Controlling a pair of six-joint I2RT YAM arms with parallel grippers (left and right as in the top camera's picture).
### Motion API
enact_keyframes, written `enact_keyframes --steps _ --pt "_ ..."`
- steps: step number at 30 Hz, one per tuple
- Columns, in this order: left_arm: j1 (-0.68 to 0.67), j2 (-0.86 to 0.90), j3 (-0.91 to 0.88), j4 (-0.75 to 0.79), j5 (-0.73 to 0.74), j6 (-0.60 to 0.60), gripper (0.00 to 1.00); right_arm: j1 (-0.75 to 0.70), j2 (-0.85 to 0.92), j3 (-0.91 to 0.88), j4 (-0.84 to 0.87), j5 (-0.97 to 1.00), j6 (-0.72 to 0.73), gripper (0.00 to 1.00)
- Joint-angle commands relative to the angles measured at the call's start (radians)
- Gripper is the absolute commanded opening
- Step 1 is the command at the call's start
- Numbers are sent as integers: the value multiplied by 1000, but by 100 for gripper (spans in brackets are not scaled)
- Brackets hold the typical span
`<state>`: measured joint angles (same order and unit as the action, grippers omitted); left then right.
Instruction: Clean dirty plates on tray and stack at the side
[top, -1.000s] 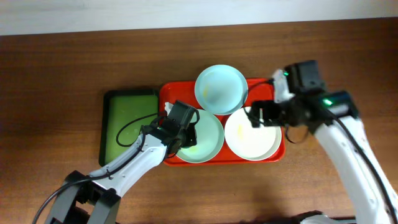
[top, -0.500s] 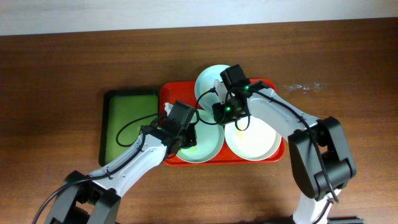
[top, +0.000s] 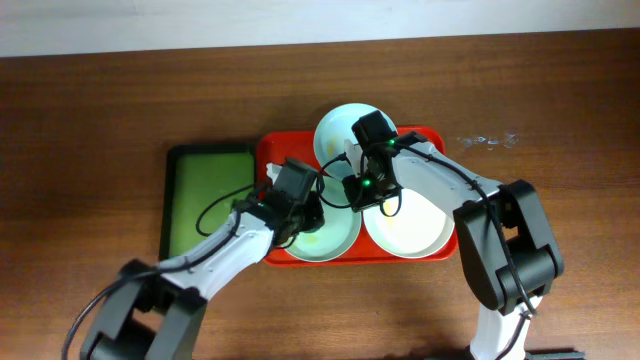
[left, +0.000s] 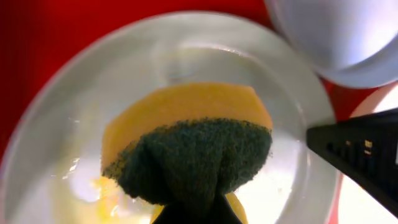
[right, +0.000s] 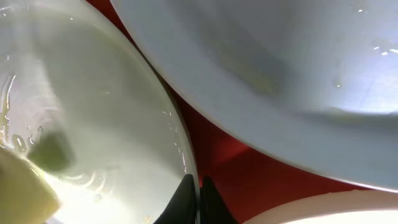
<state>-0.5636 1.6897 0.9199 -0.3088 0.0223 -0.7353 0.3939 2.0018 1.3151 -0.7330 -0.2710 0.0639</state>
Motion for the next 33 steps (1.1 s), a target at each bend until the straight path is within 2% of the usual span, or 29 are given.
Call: enact_keyframes --steps 1,3,5,6,7,9,10,15,17,19,21,23,24,25,27,31,32,33 --pt "1 69 2 8 45 -42 0 5 21 7 -11 35 -4 4" --pt "3 78 3 -21 0 35 0 5 21 7 -12 35 -4 4" --pt "27 77 22 -189 -185 79 0 5 21 7 -15 35 -4 4" --pt "43 76 50 -257 -222 79 0 5 21 7 -16 35 -3 4" --pt "58 71 84 -298 -200 79 0 5 21 7 -15 35 -3 4" --pt "58 67 122 -245 48 78 0 5 21 7 -15 35 0 4" --pt "48 70 122 -202 122 77 0 5 21 7 -15 35 0 4" --pt "-3 206 122 -127 124 78 0 5 21 7 -15 16 0 4" --pt "23 215 122 -164 8 78 0 5 21 7 -15 16 0 4" --pt "56 214 126 -264 -199 83 0 5 21 7 -16 17 0 4" --pt "83 214 186 -365 -308 162 0 5 21 7 -15 16 0 4" --pt "82 214 276 -434 -267 161 0 5 21 7 -15 17 0 4" --pt "82 214 313 -436 -144 161 0 5 21 7 -15 17 0 4" --pt "82 214 318 -398 100 160 0 5 21 7 -14 16 0 4" --pt "58 225 309 -388 279 160 0 5 21 7 -14 16 0 4" --pt "-13 322 306 -409 279 160 0 5 21 7 -9 16 0 4" --pt "-13 342 306 -435 240 160 0 5 21 7 -11 17 0 4" --pt "-8 352 306 -502 84 160 0 5 21 7 -11 17 0 4"
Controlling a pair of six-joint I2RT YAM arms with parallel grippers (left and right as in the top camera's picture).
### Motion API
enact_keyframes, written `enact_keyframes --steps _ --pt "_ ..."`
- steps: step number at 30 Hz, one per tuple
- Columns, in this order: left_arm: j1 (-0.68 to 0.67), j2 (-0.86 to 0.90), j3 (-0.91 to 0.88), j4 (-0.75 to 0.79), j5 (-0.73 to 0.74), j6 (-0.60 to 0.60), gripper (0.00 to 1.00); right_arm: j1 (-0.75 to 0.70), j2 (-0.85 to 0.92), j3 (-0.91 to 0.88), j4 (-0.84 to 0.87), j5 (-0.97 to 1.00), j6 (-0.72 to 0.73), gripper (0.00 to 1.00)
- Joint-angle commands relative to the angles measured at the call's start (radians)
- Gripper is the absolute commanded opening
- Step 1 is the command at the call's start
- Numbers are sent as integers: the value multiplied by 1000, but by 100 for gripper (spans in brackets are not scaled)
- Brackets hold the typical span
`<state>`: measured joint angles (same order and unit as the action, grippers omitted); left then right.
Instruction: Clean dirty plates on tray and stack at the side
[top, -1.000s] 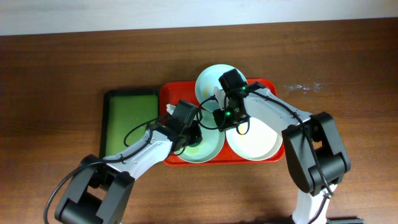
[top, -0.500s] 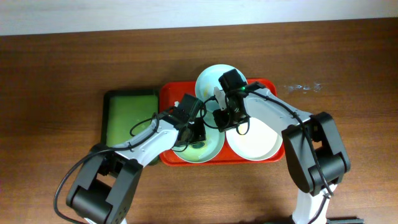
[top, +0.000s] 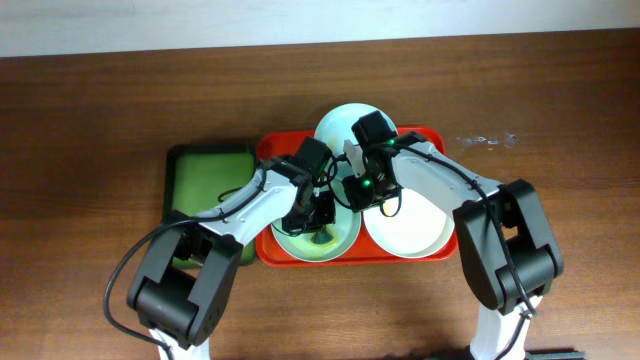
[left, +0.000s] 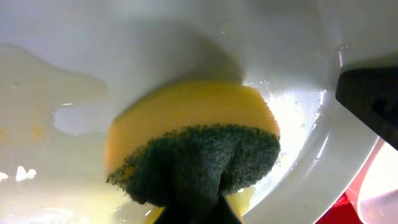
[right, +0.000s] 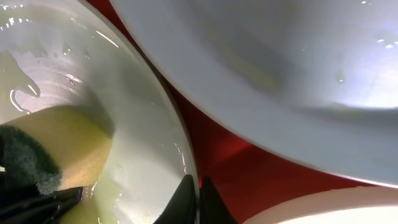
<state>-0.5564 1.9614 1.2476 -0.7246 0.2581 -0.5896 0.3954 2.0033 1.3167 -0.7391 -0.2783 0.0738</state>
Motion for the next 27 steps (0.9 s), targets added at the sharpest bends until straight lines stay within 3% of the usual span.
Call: enact_keyframes --steps 1,4,8,11,14,16,18,21,24,27 --pt "-10 78 -20 -148 -335 14 0 3 19 6 -5 24 -11 4" --pt "-8 73 47 -249 -623 14 0 4 17 12 -5 27 -15 4" --pt "10 68 222 -345 -612 14 0 4 -33 58 -63 28 -15 4" --pt "105 -17 310 -394 -460 21 0 8 -107 148 -152 92 -14 4" --pt "290 -146 311 -391 -130 178 0 72 -166 298 -302 300 -14 4" --pt "412 -163 311 -457 -119 197 0 186 -169 457 -450 588 26 4" --pt "510 -163 311 -502 -119 296 0 311 -169 547 -516 887 47 4" --pt "614 -163 311 -520 -119 304 0 515 -168 572 -501 1360 34 4" --pt "634 -163 309 -519 -119 303 0 600 -168 572 -419 1563 -132 4" --pt "634 -163 306 -519 -120 303 0 627 -168 572 -363 1579 -344 4"
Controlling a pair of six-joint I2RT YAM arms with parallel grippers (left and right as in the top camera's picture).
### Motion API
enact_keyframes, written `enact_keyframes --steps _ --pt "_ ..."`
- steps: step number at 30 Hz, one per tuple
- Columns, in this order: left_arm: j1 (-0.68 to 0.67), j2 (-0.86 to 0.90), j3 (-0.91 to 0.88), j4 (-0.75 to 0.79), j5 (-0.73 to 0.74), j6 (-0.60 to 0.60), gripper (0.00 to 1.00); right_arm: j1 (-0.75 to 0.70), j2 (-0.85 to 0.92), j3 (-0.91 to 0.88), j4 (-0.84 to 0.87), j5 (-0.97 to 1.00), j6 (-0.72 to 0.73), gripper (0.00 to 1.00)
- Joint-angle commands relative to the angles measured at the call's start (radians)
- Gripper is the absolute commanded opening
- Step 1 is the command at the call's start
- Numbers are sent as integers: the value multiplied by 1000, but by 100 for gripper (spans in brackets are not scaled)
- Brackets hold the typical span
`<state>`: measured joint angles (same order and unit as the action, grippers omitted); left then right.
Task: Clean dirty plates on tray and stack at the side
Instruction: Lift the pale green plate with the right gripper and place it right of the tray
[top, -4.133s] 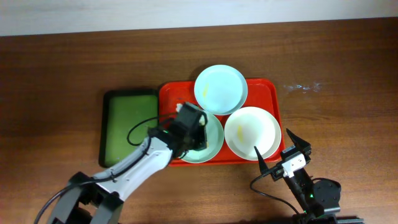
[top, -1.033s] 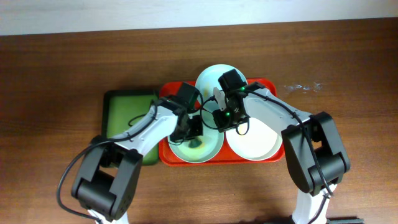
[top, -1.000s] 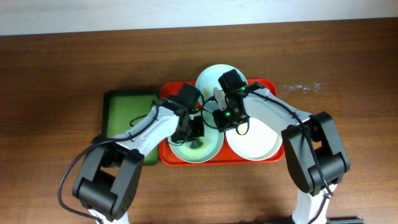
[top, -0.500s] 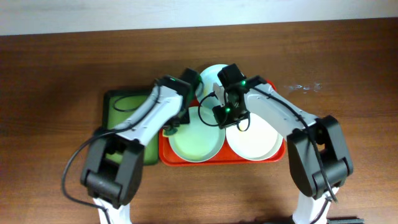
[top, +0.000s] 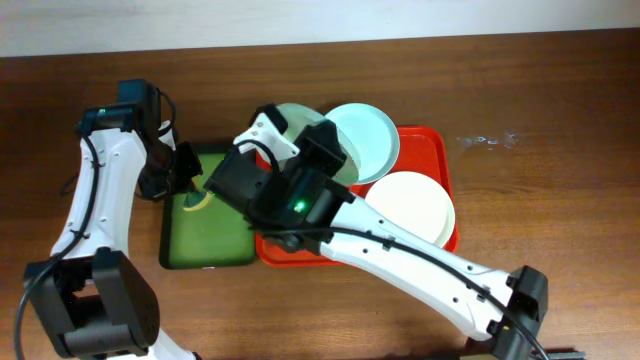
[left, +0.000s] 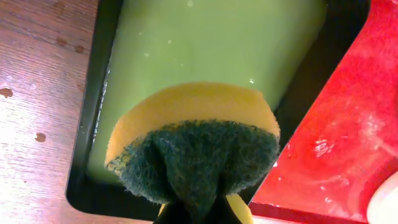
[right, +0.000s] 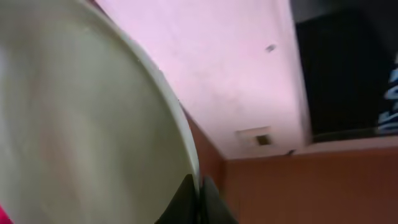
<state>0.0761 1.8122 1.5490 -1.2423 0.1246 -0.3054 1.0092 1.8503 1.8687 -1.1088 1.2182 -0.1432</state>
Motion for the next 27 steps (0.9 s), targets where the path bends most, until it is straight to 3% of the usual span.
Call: enact_keyframes --steps 1,3,5,7,10,13,16,20,27 --pt "2 -14 4 -1 14 19 0 13 -15 20 6 107 -156 4" --pt "1 -14 4 0 10 19 0 10 -15 19 3 -15 -104 4" --pt "1 -13 4 2 10 19 0 -44 -13 -26 -4 -430 -84 4" --pt "1 -13 4 -1 10 19 0 -160 6 -124 9 -621 -83 4" --pt "1 -13 3 -1 -1 19 0 -475 9 -176 9 -1321 -16 4" --pt "1 -13 2 -1 -1 19 0 -785 10 -176 6 -1694 -16 4" --pt "1 -13 2 0 -1 19 0 -1116 16 -177 10 -1700 -15 4" --pt "1 -13 2 15 -1 19 0 -1414 108 -195 66 -1666 -12 4" --pt "1 -13 2 30 0 19 0 -1664 212 -350 265 -1531 74 4"
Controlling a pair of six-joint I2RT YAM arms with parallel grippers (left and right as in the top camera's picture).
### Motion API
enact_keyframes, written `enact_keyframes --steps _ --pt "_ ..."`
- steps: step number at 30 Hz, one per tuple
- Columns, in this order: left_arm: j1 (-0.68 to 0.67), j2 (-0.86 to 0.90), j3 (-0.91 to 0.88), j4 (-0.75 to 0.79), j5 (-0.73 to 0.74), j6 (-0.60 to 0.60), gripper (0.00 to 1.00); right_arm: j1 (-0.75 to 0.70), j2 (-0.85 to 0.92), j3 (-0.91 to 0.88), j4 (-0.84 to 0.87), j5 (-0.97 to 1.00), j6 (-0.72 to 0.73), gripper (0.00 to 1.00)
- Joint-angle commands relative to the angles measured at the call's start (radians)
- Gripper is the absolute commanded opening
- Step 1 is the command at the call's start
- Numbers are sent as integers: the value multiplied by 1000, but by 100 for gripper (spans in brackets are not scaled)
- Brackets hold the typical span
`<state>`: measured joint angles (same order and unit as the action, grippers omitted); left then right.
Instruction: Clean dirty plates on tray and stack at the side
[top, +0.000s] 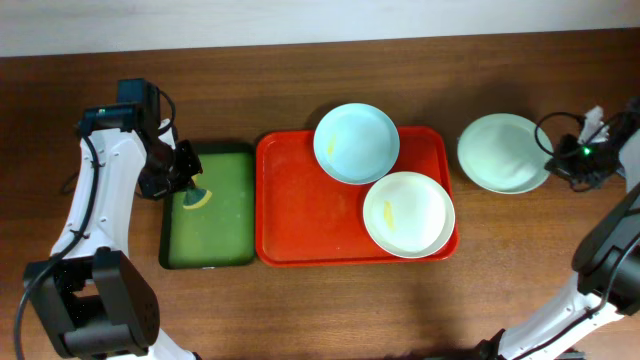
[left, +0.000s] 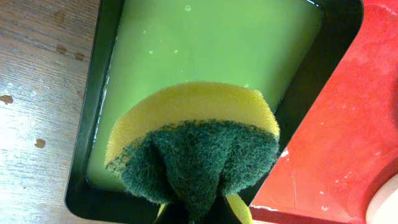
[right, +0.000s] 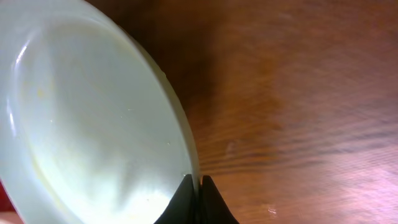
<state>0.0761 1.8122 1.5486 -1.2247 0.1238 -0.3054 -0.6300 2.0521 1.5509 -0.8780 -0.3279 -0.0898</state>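
Observation:
My left gripper (top: 186, 182) is shut on a yellow sponge with a dark green scouring face (left: 193, 146), held over the green soapy basin (top: 215, 205). On the table right of the red tray (top: 300, 215) my right gripper (top: 556, 163) is shut on the rim of a pale green plate (top: 503, 152), also seen in the right wrist view as the pale green plate (right: 87, 118). A light blue plate (top: 356, 142) with a small yellow mark and a white plate (top: 408, 213) with a yellow smear lie on the tray.
The basin (left: 211, 50) holds green liquid and sits against the tray's left edge (left: 323, 143). Bare brown wood lies right of the tray around the pale green plate. The wall edge runs along the back of the table.
The right arm has gone from above the basin and tray's left side to the table right of the tray, still gripping the pale green plate. The left gripper with the sponge has barely moved.
The sponge was first above the pale green plate on the tray, the right gripper pinching that plate's rim. Then the sponge pressed inside the plate. Then the sponge hung over the basin and the plate was raised. Now the plate is at the right side.

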Motion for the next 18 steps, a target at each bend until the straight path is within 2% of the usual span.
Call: enact_keyframes --steps 1,2,3,4,7,8,10,13,15,16,18 --pt "1 -13 2 14 0 19 0 -25 11 -47 57 15 21 4" --pt "1 -13 2 14 0 19 0 -23 11 -52 63 12 23 18" --pt "1 -13 2 17 0 19 0 -19 10 -52 57 -15 47 40" --pt "1 -13 2 22 1 19 0 -11 7 -43 45 -68 66 50" --pt "1 -13 2 23 4 19 0 83 -89 43 5 -247 65 64" --pt "1 -13 2 24 4 19 0 144 -117 62 20 -271 64 66" --pt "0 -13 2 27 4 19 0 412 -126 67 94 -225 -11 67" --pt "1 -13 -13 32 4 19 0 691 -48 67 161 61 -5 67" --pt "0 -12 -22 36 4 19 0 806 35 67 200 249 138 65" --pt "1 -12 -23 35 3 19 0 832 72 67 206 297 186 61" --pt "1 -12 -23 36 3 19 0 826 95 67 195 326 211 61"
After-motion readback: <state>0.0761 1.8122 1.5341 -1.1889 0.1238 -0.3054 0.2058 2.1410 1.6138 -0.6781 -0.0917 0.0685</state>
